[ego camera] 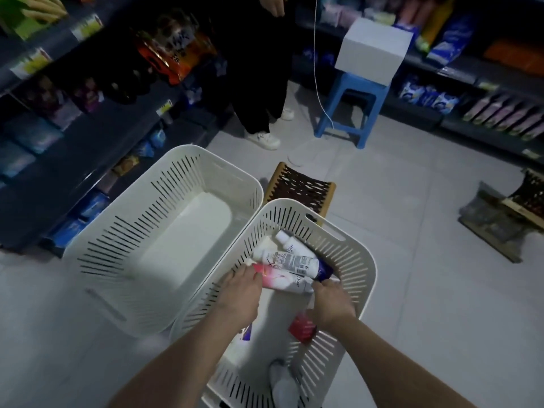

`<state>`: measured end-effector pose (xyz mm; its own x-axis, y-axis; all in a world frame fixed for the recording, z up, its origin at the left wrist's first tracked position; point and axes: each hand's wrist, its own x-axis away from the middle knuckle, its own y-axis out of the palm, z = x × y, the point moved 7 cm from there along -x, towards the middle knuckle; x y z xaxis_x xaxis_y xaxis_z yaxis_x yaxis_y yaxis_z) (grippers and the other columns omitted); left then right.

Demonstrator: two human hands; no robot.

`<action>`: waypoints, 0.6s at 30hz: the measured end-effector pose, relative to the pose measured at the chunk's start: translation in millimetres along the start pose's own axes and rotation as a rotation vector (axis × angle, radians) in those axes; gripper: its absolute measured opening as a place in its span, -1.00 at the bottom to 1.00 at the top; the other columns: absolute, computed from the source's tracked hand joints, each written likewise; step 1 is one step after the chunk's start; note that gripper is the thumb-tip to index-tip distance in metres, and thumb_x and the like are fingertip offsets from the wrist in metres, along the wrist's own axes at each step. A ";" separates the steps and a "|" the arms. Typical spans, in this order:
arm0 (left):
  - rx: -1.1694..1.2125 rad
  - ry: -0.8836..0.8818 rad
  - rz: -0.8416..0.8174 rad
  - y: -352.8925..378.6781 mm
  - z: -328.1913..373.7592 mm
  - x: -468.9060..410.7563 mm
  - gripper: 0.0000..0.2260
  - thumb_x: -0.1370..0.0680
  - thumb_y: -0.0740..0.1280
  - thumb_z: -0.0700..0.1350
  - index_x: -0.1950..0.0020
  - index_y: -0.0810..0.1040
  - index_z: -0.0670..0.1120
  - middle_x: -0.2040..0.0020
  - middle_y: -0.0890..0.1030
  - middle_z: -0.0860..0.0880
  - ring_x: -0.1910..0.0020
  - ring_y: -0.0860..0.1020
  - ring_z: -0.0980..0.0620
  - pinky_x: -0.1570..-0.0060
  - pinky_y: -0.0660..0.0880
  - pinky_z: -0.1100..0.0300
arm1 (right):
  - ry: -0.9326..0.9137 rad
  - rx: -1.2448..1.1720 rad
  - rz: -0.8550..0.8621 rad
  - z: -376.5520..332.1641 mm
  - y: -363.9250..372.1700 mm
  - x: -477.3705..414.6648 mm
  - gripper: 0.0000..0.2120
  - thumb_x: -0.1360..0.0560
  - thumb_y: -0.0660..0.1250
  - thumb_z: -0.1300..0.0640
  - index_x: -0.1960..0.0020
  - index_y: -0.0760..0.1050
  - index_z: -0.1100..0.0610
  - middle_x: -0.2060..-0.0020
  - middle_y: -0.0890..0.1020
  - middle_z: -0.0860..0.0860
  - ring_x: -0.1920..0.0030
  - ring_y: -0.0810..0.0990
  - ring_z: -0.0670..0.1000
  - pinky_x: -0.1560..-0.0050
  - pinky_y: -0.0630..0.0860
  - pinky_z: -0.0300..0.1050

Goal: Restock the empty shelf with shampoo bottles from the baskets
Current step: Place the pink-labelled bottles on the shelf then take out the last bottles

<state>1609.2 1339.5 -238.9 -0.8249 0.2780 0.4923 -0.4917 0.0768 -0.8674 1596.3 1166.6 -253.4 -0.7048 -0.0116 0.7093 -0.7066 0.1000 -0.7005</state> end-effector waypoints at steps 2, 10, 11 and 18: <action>-0.036 0.033 -0.004 7.1 -0.4 -16.3 -0.41 -0.50 0.35 -0.10 -0.49 0.21 -0.11 -0.42 0.31 -0.09 -0.43 0.25 -0.08 -0.42 0.21 0.04 | 0.040 -0.030 -0.034 1.9 8.7 -10.2 -0.43 -0.49 0.38 -0.02 -0.42 0.30 0.13 -0.33 0.42 0.14 -0.38 0.35 0.17 -0.37 0.36 0.03; -0.065 0.084 -0.019 47.6 4.7 -66.3 -0.44 -0.55 0.30 0.10 -0.46 0.25 -0.10 -0.41 0.35 -0.11 -0.41 0.26 -0.13 -0.43 0.17 -0.01 | 0.263 -0.253 -0.064 18.8 20.7 -52.1 -0.59 -0.51 0.27 0.15 -0.32 0.33 0.23 -0.32 0.41 0.24 -0.35 0.41 0.21 -0.32 0.35 -0.05; -0.078 0.082 -0.023 51.5 5.2 -69.1 -0.44 -0.54 0.29 0.12 -0.46 0.26 -0.10 -0.39 0.37 -0.11 -0.38 0.28 -0.14 -0.40 0.21 -0.01 | 0.277 -0.270 -0.086 19.7 24.9 -55.6 -0.59 -0.52 0.25 0.15 -0.33 0.32 0.24 -0.34 0.39 0.24 -0.36 0.41 0.22 -0.33 0.36 -0.04; -0.129 0.060 -0.284 76.7 12.0 -47.9 -0.59 -0.51 0.34 0.05 -0.29 0.46 -0.10 -0.23 0.50 -0.12 -0.22 0.45 -0.10 -0.25 0.30 0.03 | 0.432 -0.468 0.122 16.8 47.8 -56.1 -0.62 -0.51 0.29 0.20 -0.28 0.32 0.29 -0.30 0.39 0.28 -0.33 0.36 0.28 -0.35 0.23 -0.02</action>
<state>1607.6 1320.6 -328.2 -0.6398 0.2835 0.7143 -0.6574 0.2796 -0.6998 1601.1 1155.4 -328.0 -0.6207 0.4192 0.6626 -0.4520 0.4992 -0.7393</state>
